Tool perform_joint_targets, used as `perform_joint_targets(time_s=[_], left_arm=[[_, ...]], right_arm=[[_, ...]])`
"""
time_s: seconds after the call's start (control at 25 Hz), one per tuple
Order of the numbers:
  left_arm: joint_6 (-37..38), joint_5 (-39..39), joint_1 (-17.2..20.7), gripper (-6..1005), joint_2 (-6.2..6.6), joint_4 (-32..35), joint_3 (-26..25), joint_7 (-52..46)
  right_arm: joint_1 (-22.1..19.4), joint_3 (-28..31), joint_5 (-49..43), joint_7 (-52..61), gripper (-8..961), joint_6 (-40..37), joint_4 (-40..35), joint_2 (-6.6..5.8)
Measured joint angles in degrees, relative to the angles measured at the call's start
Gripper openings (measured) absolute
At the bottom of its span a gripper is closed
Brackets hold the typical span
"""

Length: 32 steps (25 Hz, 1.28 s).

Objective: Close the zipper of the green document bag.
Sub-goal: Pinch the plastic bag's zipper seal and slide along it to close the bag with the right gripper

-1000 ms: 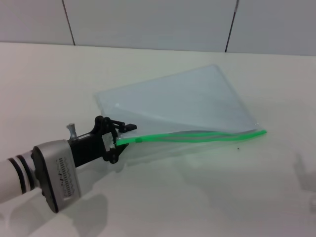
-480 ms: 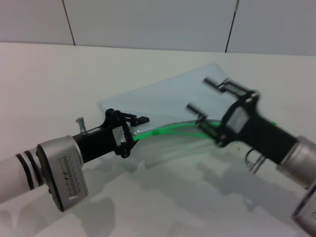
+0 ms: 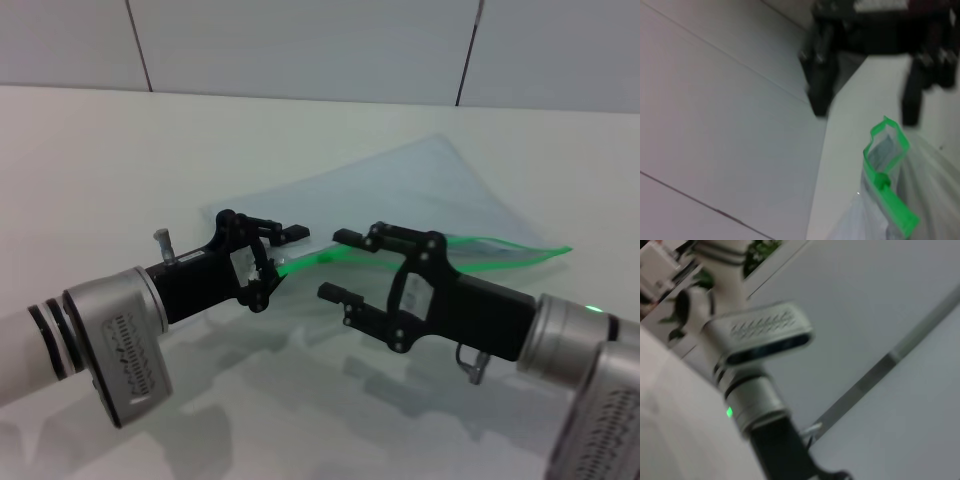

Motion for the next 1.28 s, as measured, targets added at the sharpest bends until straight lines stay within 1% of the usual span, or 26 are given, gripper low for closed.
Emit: perform_joint_targets(time_s=[0.28,0.52,0.68,0.84,1.28], left_arm=[[1.7,-0.1,0.2,54,-0.03,0.0,-0.1,0.0],[2.0,0.0,0.2,54,-0.13,0.1,0.3,0.2],[2.1,0.0,0.3,54,-0.26,0.0,0.4,0.2],[2.1,0.1,0.5,55,-0.27,0.1,0.5,0.7],[2.1,0.0,0.7,55,-0.33,0.1,0.5,0.9]], right_arm=[[2.3,0.8,0.4,-5.2,537,5.4,2.3,0.24],[2.1,4.2,0.5,-9.4,531,7.4,3.5,0.3],[2.0,4.3,0.5,-10.3,527,8.4,3.6,0.31],[2.0,4.3,0.3,-10.5,335,8.7,3.7,0.25],[2.0,3.8,0.2,-11.5,217,8.8,4.1,0.21]])
